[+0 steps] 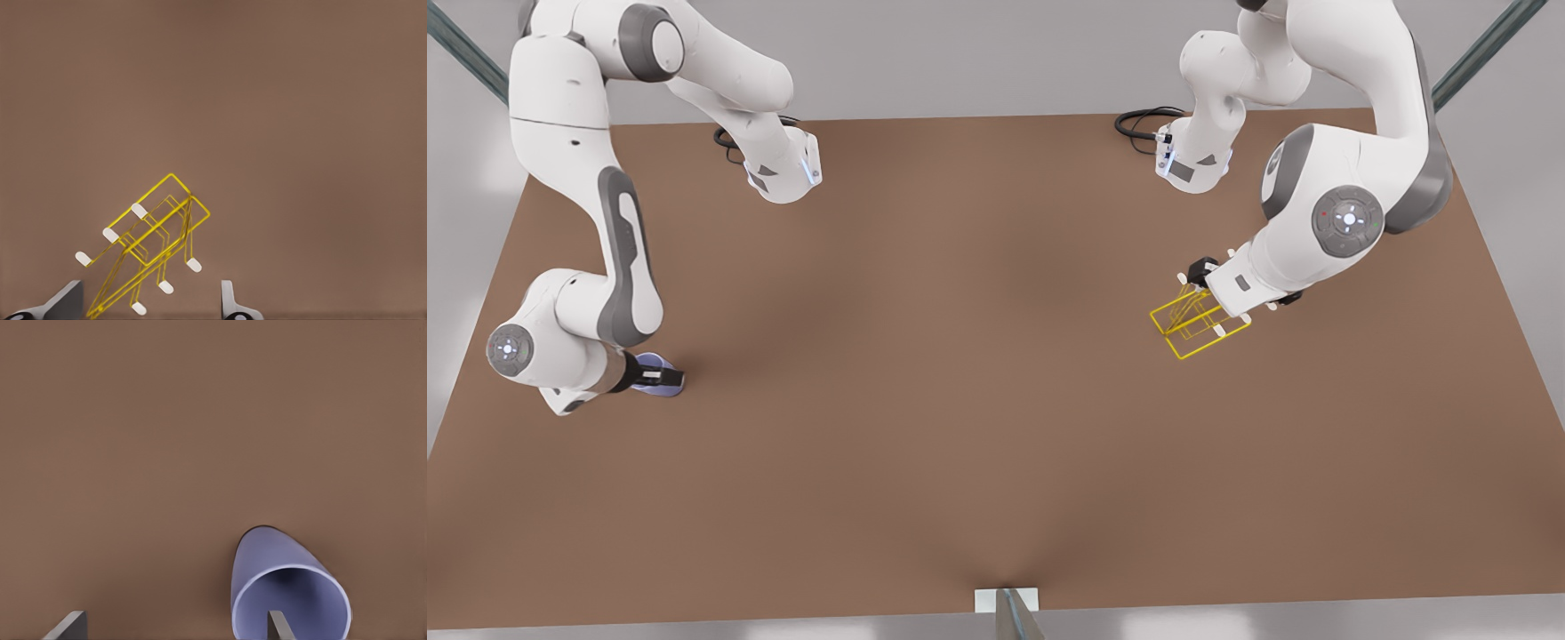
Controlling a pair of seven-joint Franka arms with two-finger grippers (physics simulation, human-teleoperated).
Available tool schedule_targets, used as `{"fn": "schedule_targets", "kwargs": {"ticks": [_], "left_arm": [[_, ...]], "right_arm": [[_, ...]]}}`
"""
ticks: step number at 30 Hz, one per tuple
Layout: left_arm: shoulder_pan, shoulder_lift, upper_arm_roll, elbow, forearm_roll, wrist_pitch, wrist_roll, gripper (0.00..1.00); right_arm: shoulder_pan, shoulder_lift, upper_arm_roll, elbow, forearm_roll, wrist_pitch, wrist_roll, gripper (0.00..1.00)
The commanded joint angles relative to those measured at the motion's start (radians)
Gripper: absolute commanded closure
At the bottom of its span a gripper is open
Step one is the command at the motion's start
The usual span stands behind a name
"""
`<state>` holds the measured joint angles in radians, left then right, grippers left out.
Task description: Place the cup on the cup holder
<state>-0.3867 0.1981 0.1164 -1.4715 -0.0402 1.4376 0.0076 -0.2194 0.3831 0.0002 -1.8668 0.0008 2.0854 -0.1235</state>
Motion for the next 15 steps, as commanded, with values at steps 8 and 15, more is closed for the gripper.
{"fn": "schedule_targets", "kwargs": {"ticks": [8,15], "left_arm": [[-0.001,0.012,-0.004,-0.01,0.0,-0.043,0.008,0.0],[-0.015,0.014,-0.007,-0.01,0.0,-0.086,0.006,0.0]], "right_arm": [[-0.02,0.033,0.0,-0.032,-0.033,0.102,-0.08,0.03],[-0.026,0.054,-0.002,-0.088,-0.077,0.193,-0.079,0.35]]}}
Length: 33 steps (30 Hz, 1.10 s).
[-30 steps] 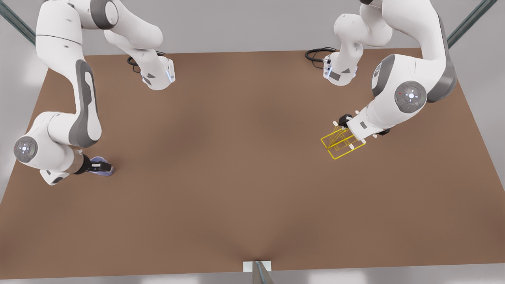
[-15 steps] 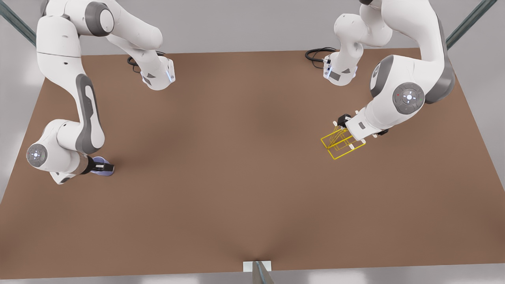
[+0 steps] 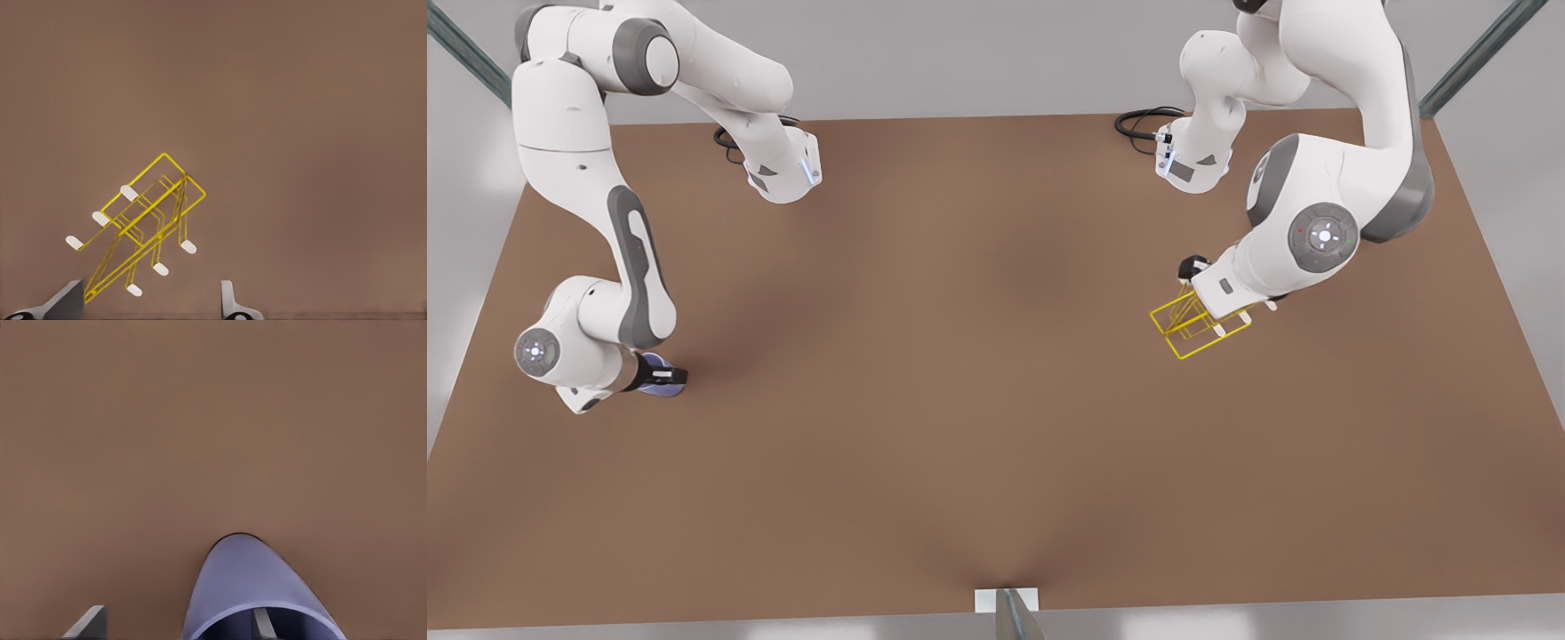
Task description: Place the cup on the cup holder
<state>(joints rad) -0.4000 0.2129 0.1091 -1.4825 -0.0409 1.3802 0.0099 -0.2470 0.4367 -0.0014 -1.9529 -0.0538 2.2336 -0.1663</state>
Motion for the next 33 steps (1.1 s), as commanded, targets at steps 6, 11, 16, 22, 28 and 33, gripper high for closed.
{"fn": "schedule_targets", "kwargs": {"ticks": [6,11,16,22,28,33], "left_arm": [[-0.002,-0.001,0.0,0.004,-0.001,-0.03,0.004,0.0],[-0.003,0.0,0.0,0.005,-0.004,-0.033,0.002,0.0],[-0.003,0.0,0.0,0.004,-0.007,-0.033,0.001,0.0],[-0.003,-0.001,0.0,0.007,-0.011,-0.033,0.004,0.0],[-0.003,-0.006,0.0,0.01,-0.011,-0.056,0.007,0.0],[-0.003,-0.001,-0.002,0.01,-0.028,-0.055,0.007,0.0]], "right_arm": [[-0.001,0.033,-0.017,0.006,-0.05,0.146,-0.036,0.55],[-0.005,0.03,-0.019,-0.004,-0.05,0.123,-0.038,0.66],[-0.005,0.019,-0.022,-0.004,-0.05,0.096,-0.038,0.79],[0.012,-0.035,0.027,0.062,0.074,0.101,0.039,0.79],[0.012,-0.084,0.412,0.12,0.261,0.06,0.375,0.79],[0.208,0.203,0.597,0.468,0.266,0.075,0.756,0.79]]}}
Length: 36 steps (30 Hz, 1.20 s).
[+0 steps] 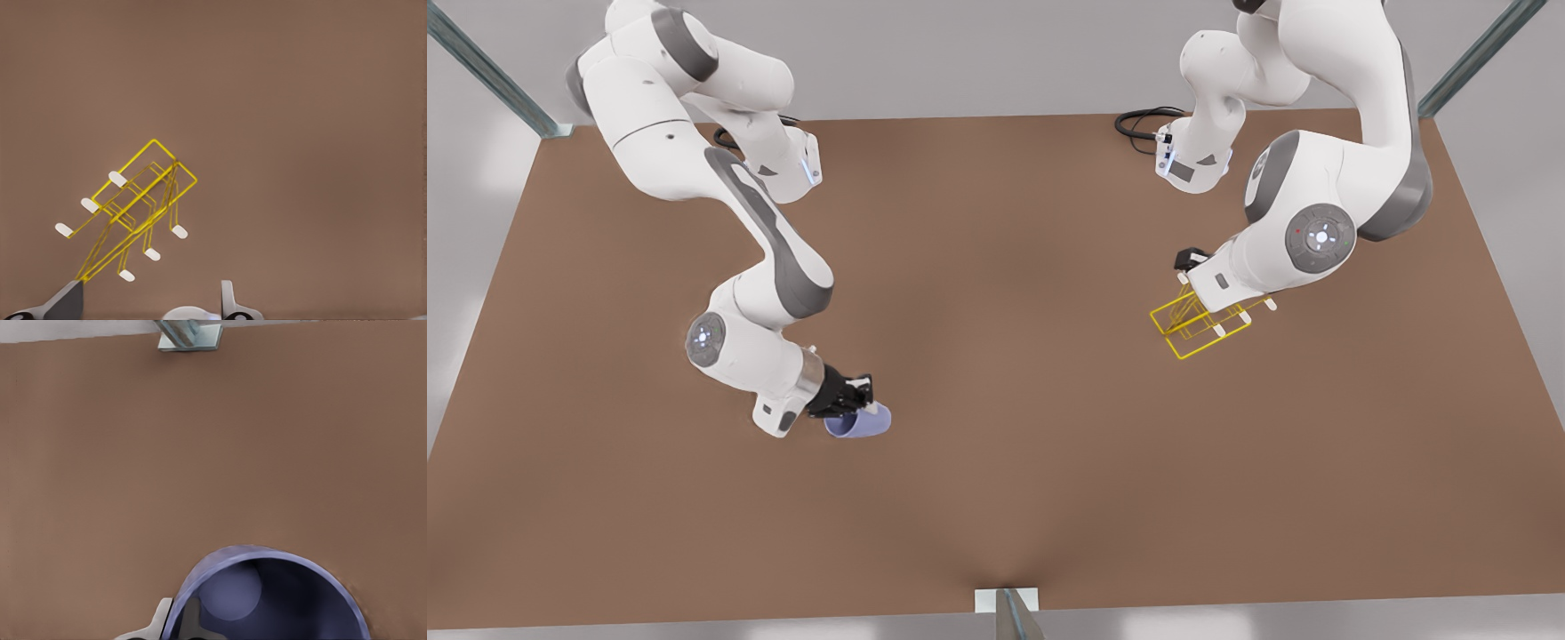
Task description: Place the cup on the cup holder
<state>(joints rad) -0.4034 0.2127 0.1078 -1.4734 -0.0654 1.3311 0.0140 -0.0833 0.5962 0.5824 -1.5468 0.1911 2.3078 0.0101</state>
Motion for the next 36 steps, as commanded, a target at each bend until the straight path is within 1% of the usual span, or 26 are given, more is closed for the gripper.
{"fn": "schedule_targets", "kwargs": {"ticks": [1,2,3,4,5,6,7,8,9,10,12,14,17,20,29,30,31,34,36], "left_arm": [[0.0,-0.002,0.0,0.001,-0.004,-0.006,-0.002,0.0],[0.0,-0.007,-0.008,0.004,-0.028,-0.001,0.004,0.0],[0.0,0.007,-0.008,0.056,-0.042,0.01,0.003,0.0],[0.001,0.011,-0.002,0.064,-0.04,0.008,0.007,0.0],[0.008,0.011,0.003,0.062,-0.036,0.006,0.006,0.0],[0.012,0.008,0.004,0.062,-0.037,0.002,0.006,0.0],[0.012,0.004,0.004,0.065,-0.036,0.0,0.006,0.0],[0.012,0.005,0.004,0.067,-0.036,0.002,-0.005,0.0],[0.073,-0.009,-0.023,0.065,-0.028,0.011,-0.009,0.0],[0.182,-0.022,-0.129,0.056,-0.021,0.017,-0.008,0.0],[0.184,-0.022,-0.129,0.051,0.025,0.045,-0.008,0.0],[0.184,-0.019,-0.129,0.047,0.025,0.049,-0.008,0.0],[0.184,-0.004,-0.129,0.047,0.027,0.049,-0.009,0.0],[0.186,0.004,-0.129,0.047,0.029,0.049,-0.008,0.0],[0.186,0.014,-0.126,0.047,0.035,0.051,-0.008,0.0],[0.186,0.014,-0.126,0.048,0.035,0.051,-0.008,0.0],[0.186,0.014,-0.126,0.048,0.033,0.051,-0.008,0.0],[0.184,0.014,-0.126,0.048,0.047,0.049,-0.009,0.0],[0.184,0.017,-0.126,0.048,0.05,0.049,-0.009,0.0]], "right_arm": [[0.094,0.097,0.013,0.132,0.022,0.005,0.632,0.79],[0.148,0.145,0.013,0.188,0.025,0.047,0.672,0.79],[0.212,0.175,0.013,0.192,0.132,0.16,0.68,0.79],[0.25,0.209,0.014,0.22,0.159,0.199,0.683,0.79],[0.321,0.237,0.011,0.255,0.272,0.243,0.683,0.79],[0.388,0.272,0.011,0.258,0.318,0.363,0.696,0.79],[0.445,0.327,0.011,0.306,0.321,0.429,0.749,0.79],[0.517,0.382,-0.001,0.387,0.318,0.441,0.806,0.79],[0.551,0.407,-0.004,0.404,0.32,0.505,0.852,0.79],[0.573,0.435,-0.004,0.421,0.32,0.538,0.887,0.79],[0.605,0.471,-0.004,0.444,0.321,0.613,1.012,0.79],[0.603,0.482,-0.004,0.418,0.321,0.619,1.11,0.79],[0.603,0.542,0.0,0.421,0.32,0.596,1.027,0.79],[0.603,0.562,0.004,0.419,0.318,0.555,0.94,0.79],[0.602,0.583,0.002,0.386,0.318,0.552,0.893,0.79],[0.6,0.579,0.004,0.386,0.317,0.552,0.887,0.15],[0.6,0.579,0.004,0.383,0.317,0.552,0.875,0.0],[0.568,0.56,0.007,0.33,0.315,0.553,0.843,0.0],[0.481,0.536,0.071,0.228,0.317,0.564,0.752,0.0]]}}
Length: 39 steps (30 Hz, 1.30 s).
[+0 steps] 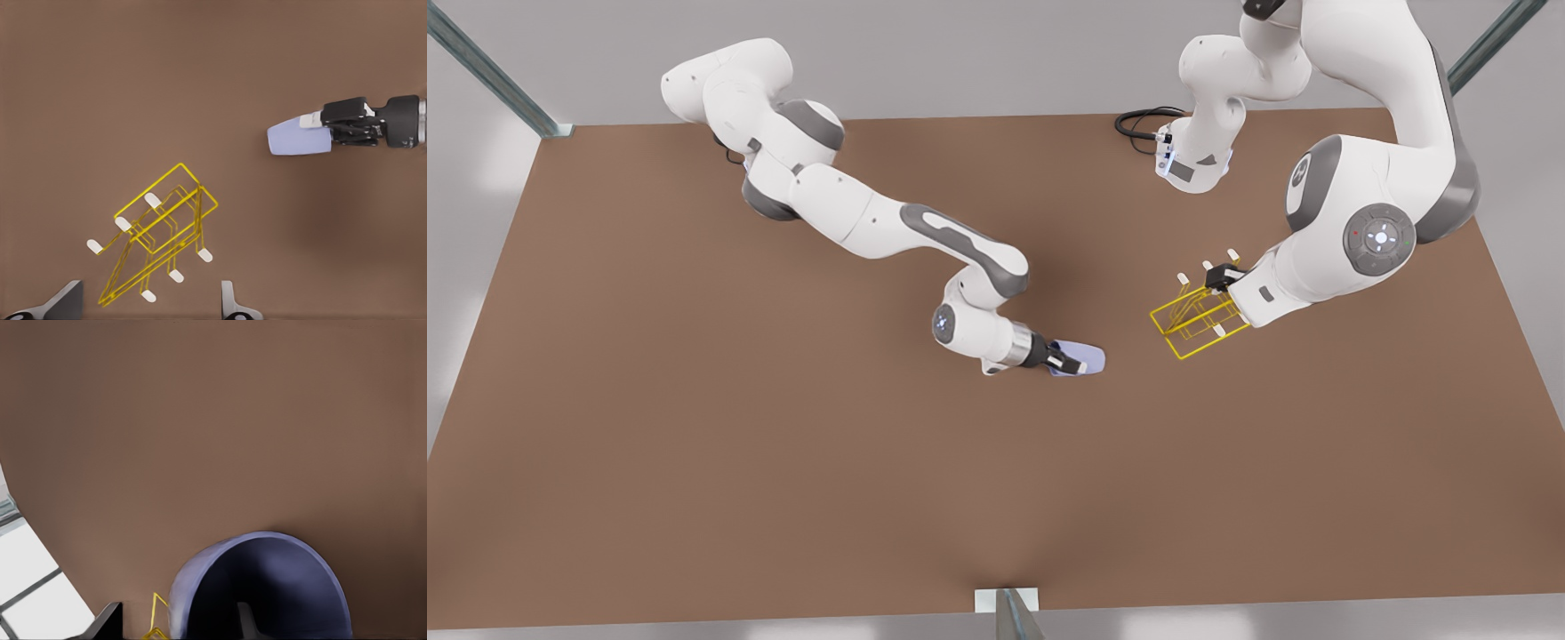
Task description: Place the cup on the cup holder
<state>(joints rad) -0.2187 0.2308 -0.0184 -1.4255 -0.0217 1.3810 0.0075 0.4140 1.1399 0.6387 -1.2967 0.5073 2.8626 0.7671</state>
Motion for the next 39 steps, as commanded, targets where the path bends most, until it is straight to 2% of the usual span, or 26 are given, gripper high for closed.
{"fn": "schedule_targets", "kwargs": {"ticks": [1,2,7,8,9,10,11,12,13,14,15,16,17,18,19,20,21,22,23,24,25,27,31,36,39], "left_arm": [[-0.001,0.002,0.0,0.002,0.006,0.0,-0.003,0.0],[-0.001,0.009,0.0,0.005,0.006,0.0,-0.003,0.0],[0.001,0.025,0.0,0.008,0.009,0.0,-0.003,0.0],[-0.002,0.027,0.0,0.004,0.025,0.0,-0.023,0.0],[-0.034,0.028,-0.011,-0.004,0.023,0.0,-0.168,0.0],[-0.079,0.051,-0.055,-0.007,0.023,-0.006,-0.47,0.0],[-0.129,0.085,-0.055,-0.007,0.025,0.006,-0.656,0.0],[-0.168,0.114,-0.057,-0.049,0.023,0.098,-0.941,0.0],[-0.2,0.105,-0.058,-0.159,0.023,0.261,-1.185,0.0],[-0.232,0.076,-0.06,-0.301,0.023,0.452,-1.42,0.0],[-0.264,0.071,-0.058,-0.372,0.023,0.564,-1.655,0.0],[-0.266,0.081,-0.058,-0.409,0.023,0.668,-1.957,0.0],[-0.269,0.099,-0.058,-0.429,0.025,0.788,-2.152,0.0],[-0.271,0.117,-0.058,-0.437,0.014,0.834,-2.244,0.0],[-0.269,0.117,-0.06,-0.447,0.012,0.852,-2.354,0.0],[-0.269,0.119,-0.058,-0.451,-0.001,0.856,-2.506,0.0],[-0.269,0.124,-0.06,-0.451,-0.012,0.875,-2.552,0.0],[-0.271,0.127,-0.06,-0.446,-0.034,0.894,-2.566,0.0],[-0.269,0.159,-0.06,-0.428,-0.047,0.895,-2.591,0.0],[-0.271,0.182,-0.058,-0.423,-0.043,0.895,-2.681,0.0],[-0.284,0.229,-0.057,-0.342,-0.038,0.879,-2.716,0.0],[-0.268,0.272,-0.048,-0.283,-0.046,0.88,-2.761,0.0],[-0.24,0.337,-0.048,-0.279,-0.072,0.915,-2.838,0.0],[-0.241,0.338,-0.052,-0.302,-0.061,0.903,-2.787,0.0],[-0.241,0.306,-0.052,-0.371,-0.06,0.895,-2.721,0.0]], "right_arm": [[-0.07,-0.017,0.047,-0.078,0.0,0.009,-0.052,0.0],[-0.109,-0.019,0.068,-0.116,-0.001,0.011,-0.087,0.0],[-0.176,-0.107,0.071,-0.185,-0.001,-0.006,-0.089,0.0],[-0.227,-0.117,0.119,-0.203,-0.001,-0.025,-0.092,0.0],[-0.265,-0.161,0.128,-0.227,-0.001,-0.064,-0.098,0.0],[-0.337,-0.218,0.125,-0.227,-0.01,-0.189,-0.107,0.0],[-0.418,-0.282,0.113,-0.222,-0.104,-0.373,-0.138,0.0],[-0.569,-0.36,0.127,-0.2,-0.257,-0.618,-0.147,0.0],[-0.632,-0.485,0.124,-0.2,-0.387,-0.788,-0.208,0.0],[-0.711,-0.58,0.121,-0.202,-0.435,-0.934,-0.299,0.0],[-0.797,-0.677,0.118,-0.202,-0.493,-1.078,-0.449,0.0],[-0.775,-0.796,0.032,-0.184,-0.553,-1.195,-0.566,0.0],[-0.496,-0.89,-0.307,-0.179,-0.55,-1.215,-0.611,0.0],[-0.425,-0.916,-0.429,-0.165,-0.547,-1.215,-0.618,0.0],[-0.4,-0.925,-0.504,-0.162,-0.558,-1.215,-0.649,0.0],[-0.366,-0.948,-0.614,-0.193,-0.55,-1.252,-0.692,0.0],[-0.394,-1.052,-0.608,-0.301,-0.56,-1.205,-0.713,0.0],[-0.507,-1.105,-0.512,-0.378,-0.56,-1.163,-0.723,0.0],[-0.544,-1.083,-0.475,-0.372,-0.558,-1.166,-0.724,0.0],[-0.543,-1.072,-0.472,-0.363,-0.55,-1.166,-0.724,0.0],[-0.541,-1.065,-0.47,-0.354,-0.55,-1.166,-0.718,0.0],[-0.543,-1.039,-0.47,-0.331,-0.549,-1.171,-0.726,0.0],[-0.541,-1.006,-0.468,-0.291,-0.549,-1.166,-0.772,0.0],[-0.541,-0.965,-0.468,-0.239,-0.549,-1.174,-0.764,0.0],[-0.541,-0.965,-0.468,-0.24,-0.549,-1.174,-0.761,0.0]]}}
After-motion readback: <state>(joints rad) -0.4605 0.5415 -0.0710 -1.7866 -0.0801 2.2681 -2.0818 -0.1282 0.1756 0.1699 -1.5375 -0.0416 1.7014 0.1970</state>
